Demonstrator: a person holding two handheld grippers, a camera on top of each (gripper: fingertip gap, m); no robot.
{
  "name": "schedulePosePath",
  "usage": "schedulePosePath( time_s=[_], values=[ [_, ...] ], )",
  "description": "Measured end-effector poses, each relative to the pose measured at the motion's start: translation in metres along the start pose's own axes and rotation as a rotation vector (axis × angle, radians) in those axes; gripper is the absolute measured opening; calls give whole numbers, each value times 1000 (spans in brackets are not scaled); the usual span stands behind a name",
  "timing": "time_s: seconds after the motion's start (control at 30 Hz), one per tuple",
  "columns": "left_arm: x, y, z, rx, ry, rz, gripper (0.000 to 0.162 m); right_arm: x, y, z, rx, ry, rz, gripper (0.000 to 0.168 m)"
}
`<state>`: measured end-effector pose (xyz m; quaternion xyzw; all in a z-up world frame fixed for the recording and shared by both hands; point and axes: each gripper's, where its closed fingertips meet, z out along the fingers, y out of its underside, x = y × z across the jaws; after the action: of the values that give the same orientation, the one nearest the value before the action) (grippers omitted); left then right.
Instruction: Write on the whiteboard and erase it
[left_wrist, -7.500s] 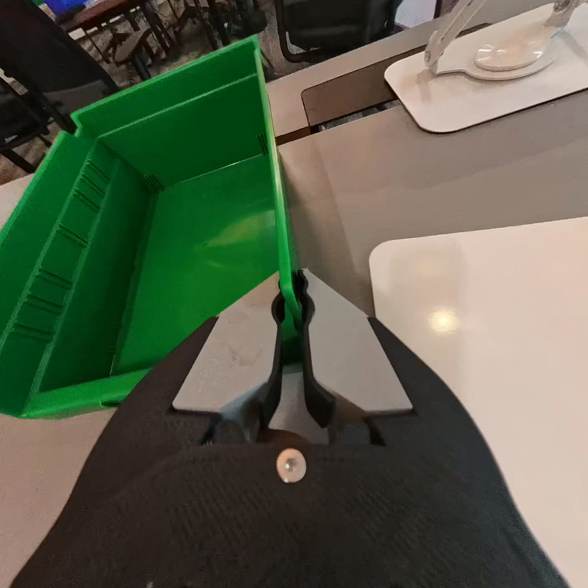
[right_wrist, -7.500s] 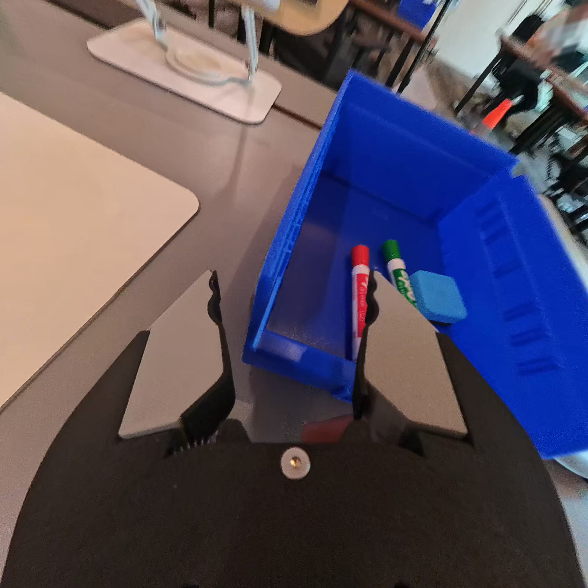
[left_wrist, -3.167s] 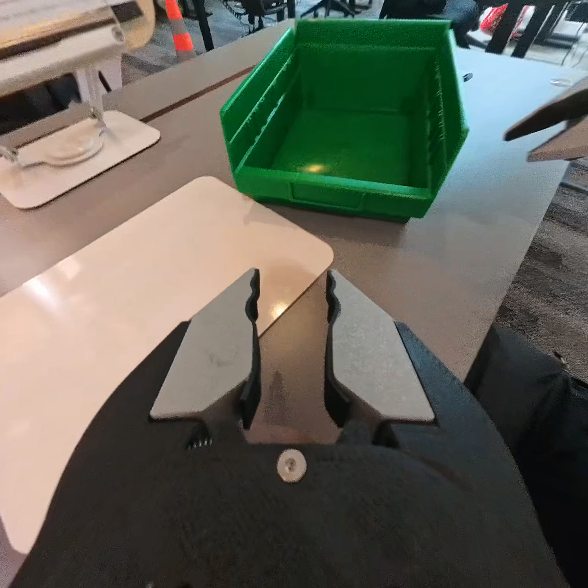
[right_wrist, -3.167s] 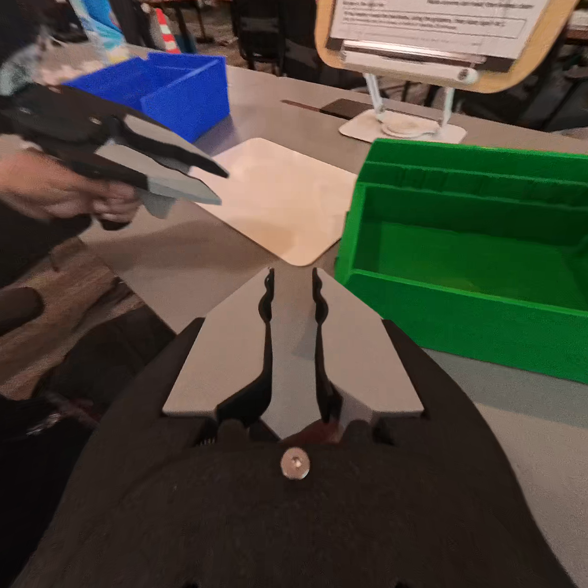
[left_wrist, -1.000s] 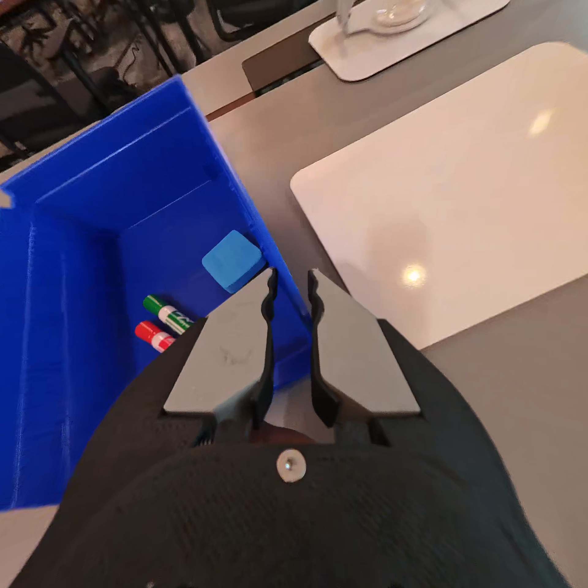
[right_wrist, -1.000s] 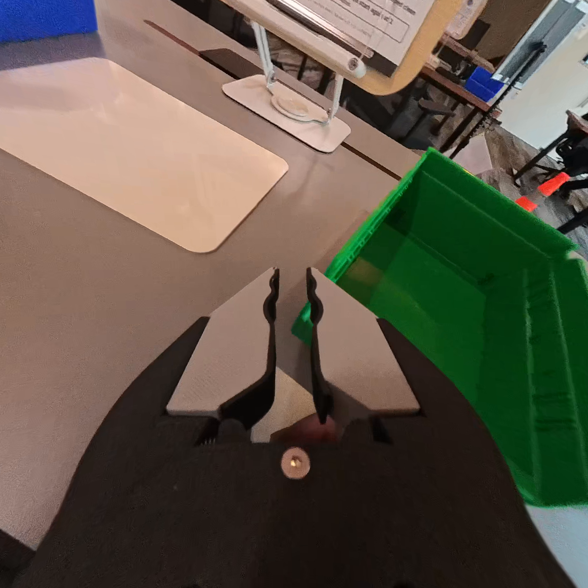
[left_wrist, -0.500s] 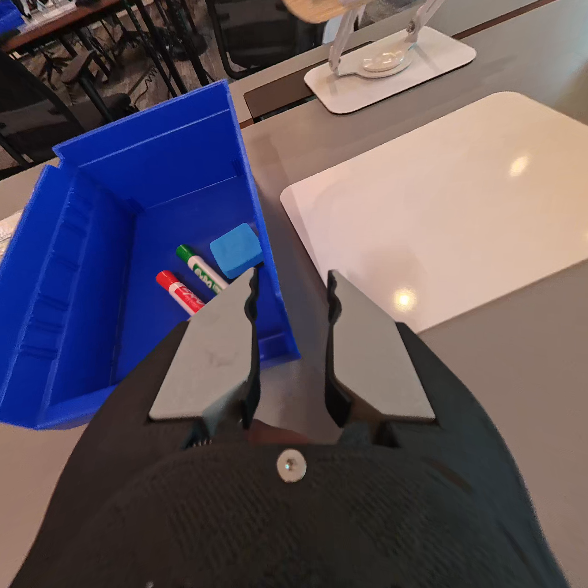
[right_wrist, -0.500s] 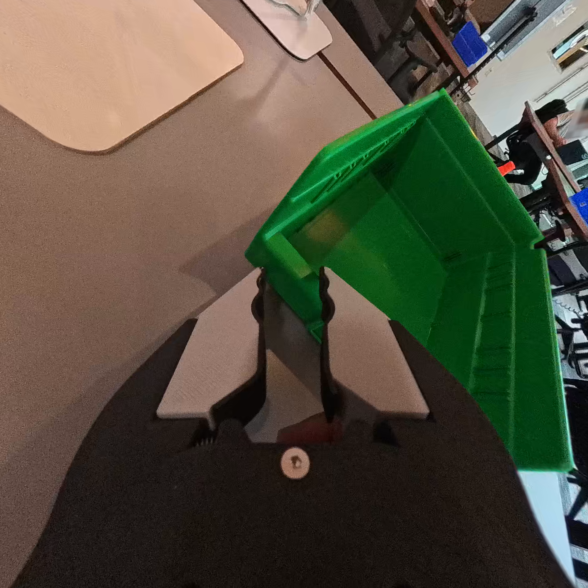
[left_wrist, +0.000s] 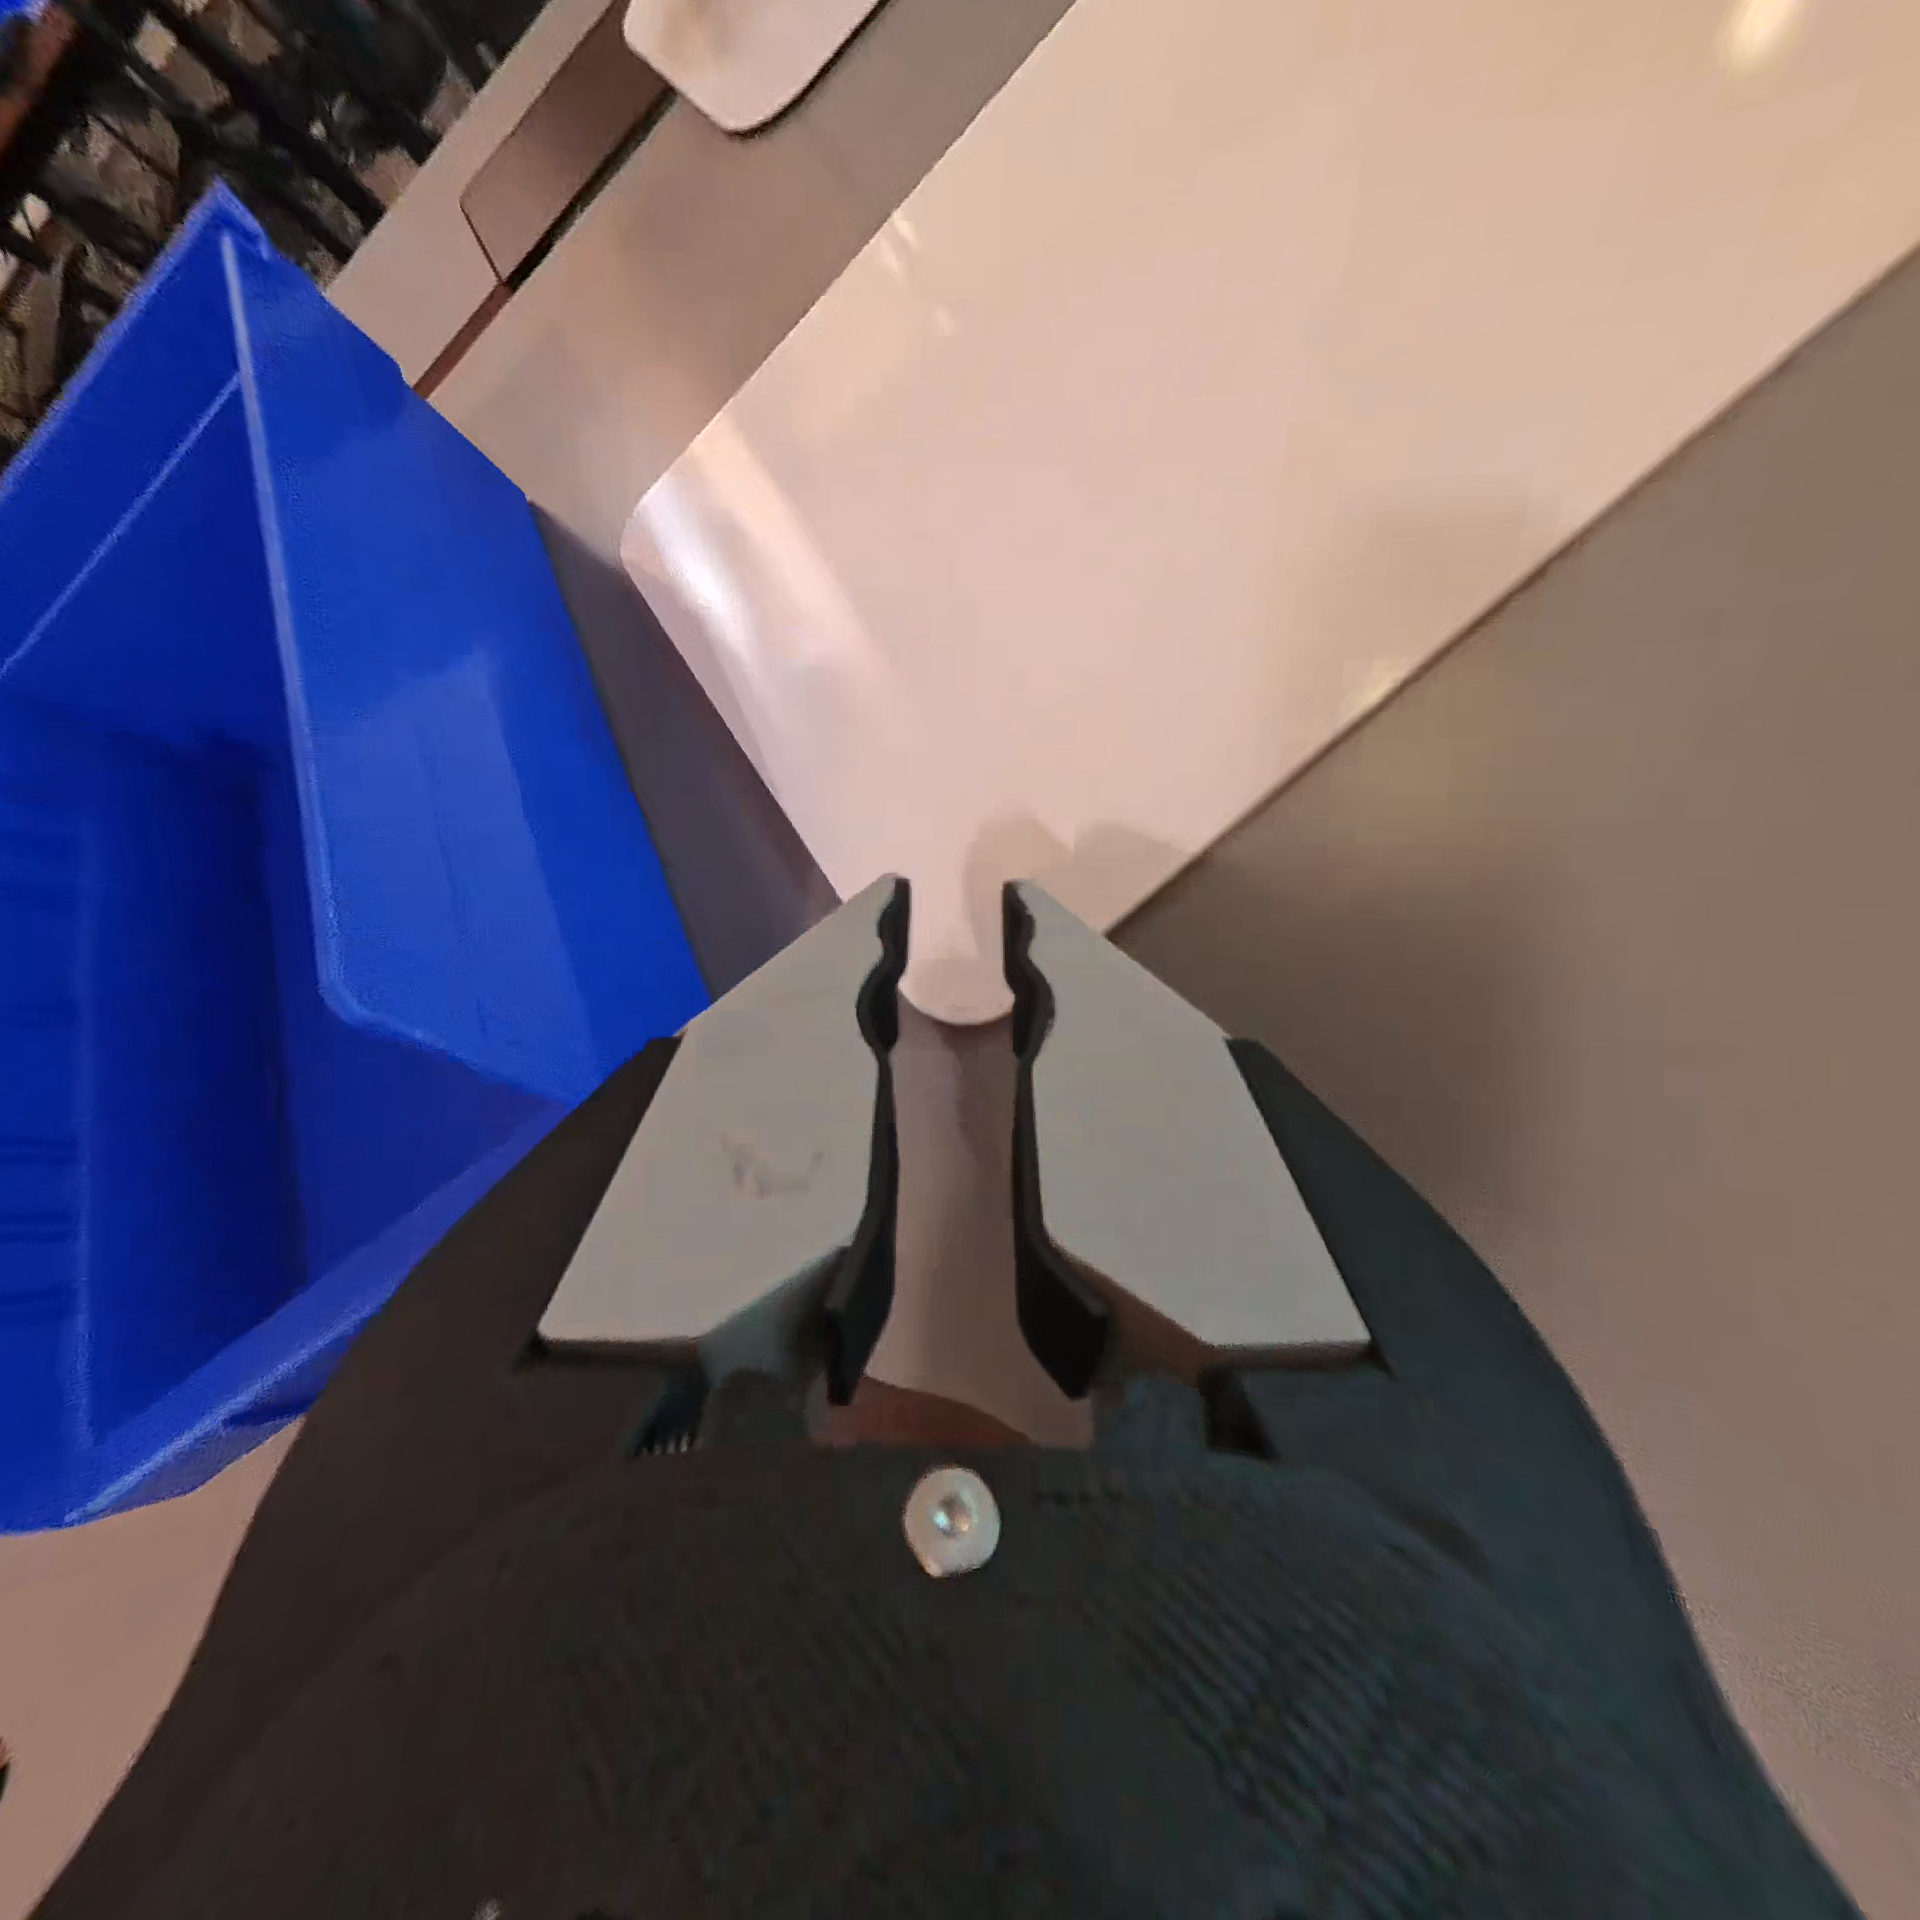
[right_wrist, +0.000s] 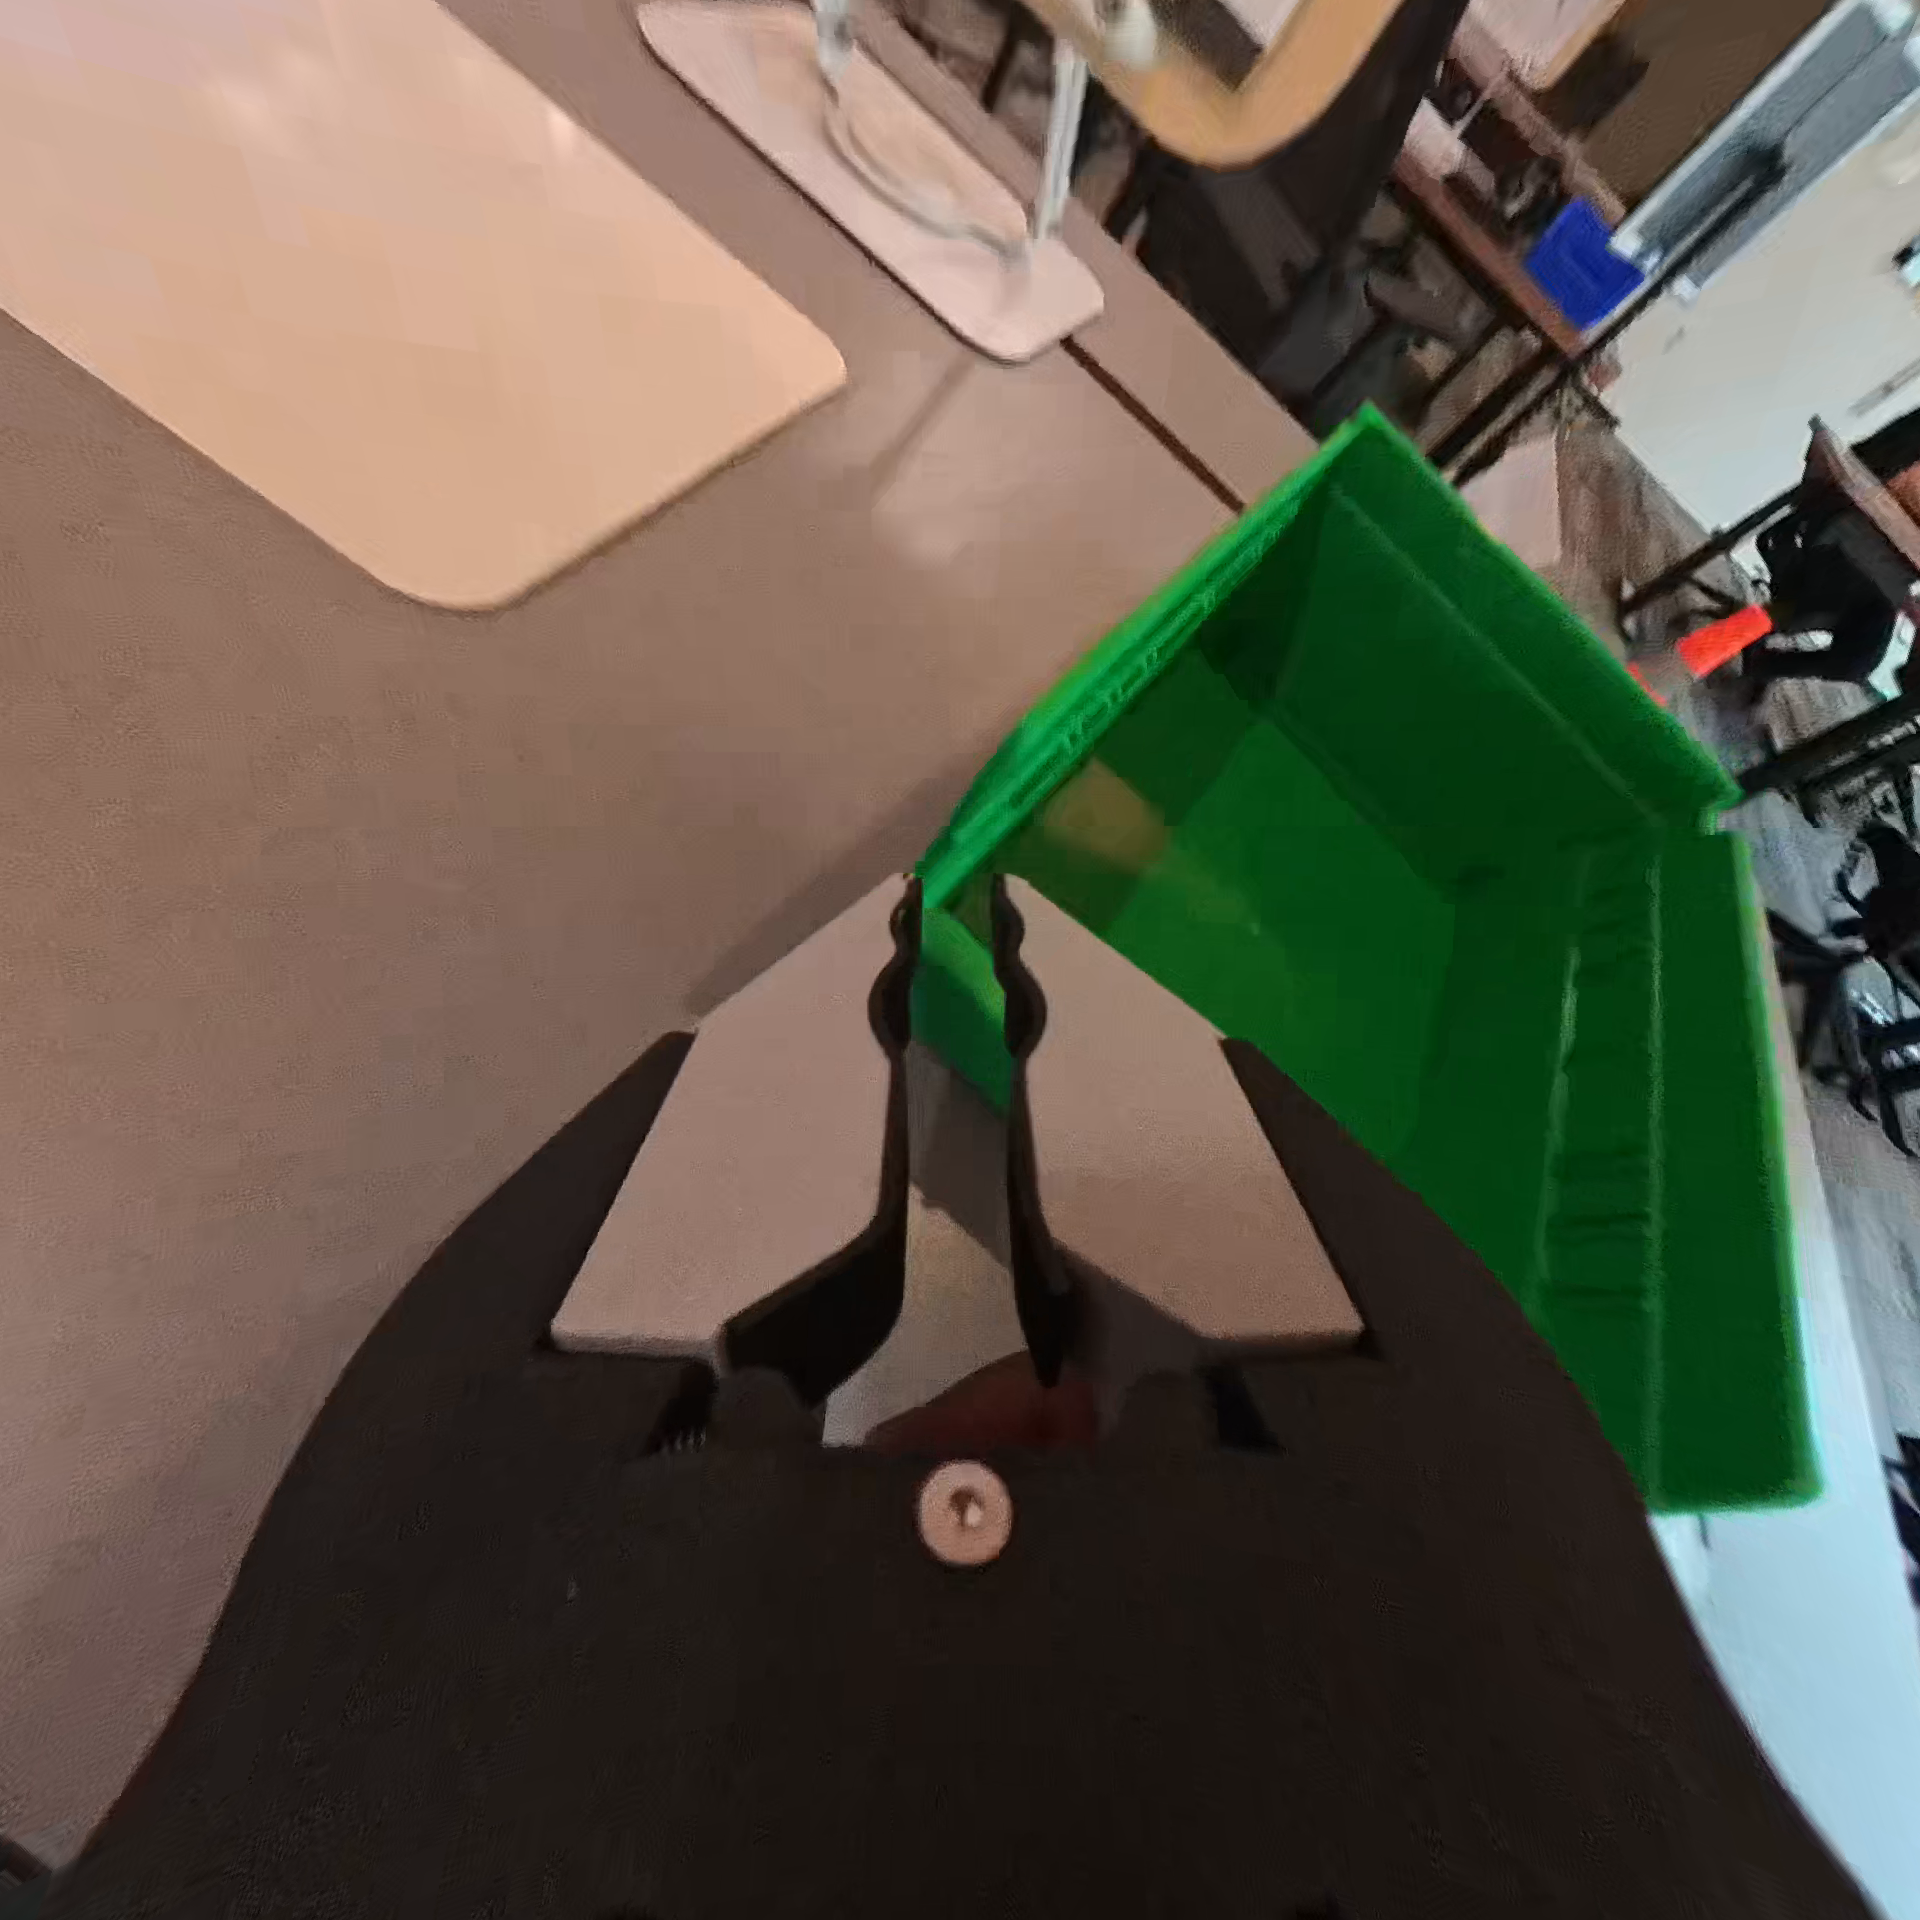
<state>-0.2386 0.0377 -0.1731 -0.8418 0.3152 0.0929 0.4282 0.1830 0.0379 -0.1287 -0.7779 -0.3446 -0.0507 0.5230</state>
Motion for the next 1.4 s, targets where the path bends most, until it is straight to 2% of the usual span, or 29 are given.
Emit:
schedulePosePath(
  time_s=[0.13, 0.17, 0.27, 0.47, 0.6, 0.73, 0.83, 0.9, 0.97, 1.03, 1.13, 1.2, 1.27, 1.4],
  values=[
    [-18, 9, 38, -106, -95, 58, 6, -31, -49, -7, 135, -46, 14, 14],
    [-17, 8, 47, -114, -88, 56, 0, -39, -57, -3, 148, -52, 23, 19],
    [-24, -4, 65, -83, -132, 32, 0, -68, -74, 20, 153, -102, 42, 23],
    [-9, -28, 80, -38, -25, -80, 0, -94, -79, 82, 97, -102, 113, 22],
    [-3, -47, 96, -6, 63, -137, 0, -83, -100, 110, 152, -104, 134, 23],
    [8, -72, 114, 23, 123, -135, 0, -72, -116, 137, 195, -126, 142, 33],
    [3, -85, 107, 95, 56, -53, 5, -79, -125, 149, 250, -200, 174, 34],
    [-5, -87, 95, 151, -5, -48, 6, -97, -122, 146, 248, -287, 141, 41],
    [-1, -97, 82, 265, 9, -105, 18, -117, -128, 131, 286, -388, 110, 51],
    [9, -120, 66, 389, 78, -173, 20, -129, -141, 112, 388, -450, 94, 52],
    [21, -138, 51, 495, 170, -227, 26, -124, -145, 109, 490, -390, 67, 43],
    [16, -139, 49, 530, 128, -201, 26, -115, -148, 106, 516, -408, 142, 45],
    [20, -137, 50, 511, 158, -217, 28, -108, -148, 104, 522, -421, 191, 45],
    [22, -137, 47, 512, 174, -214, 37, -99, -143, 108, 481, -345, 145, 46]
  ],
)
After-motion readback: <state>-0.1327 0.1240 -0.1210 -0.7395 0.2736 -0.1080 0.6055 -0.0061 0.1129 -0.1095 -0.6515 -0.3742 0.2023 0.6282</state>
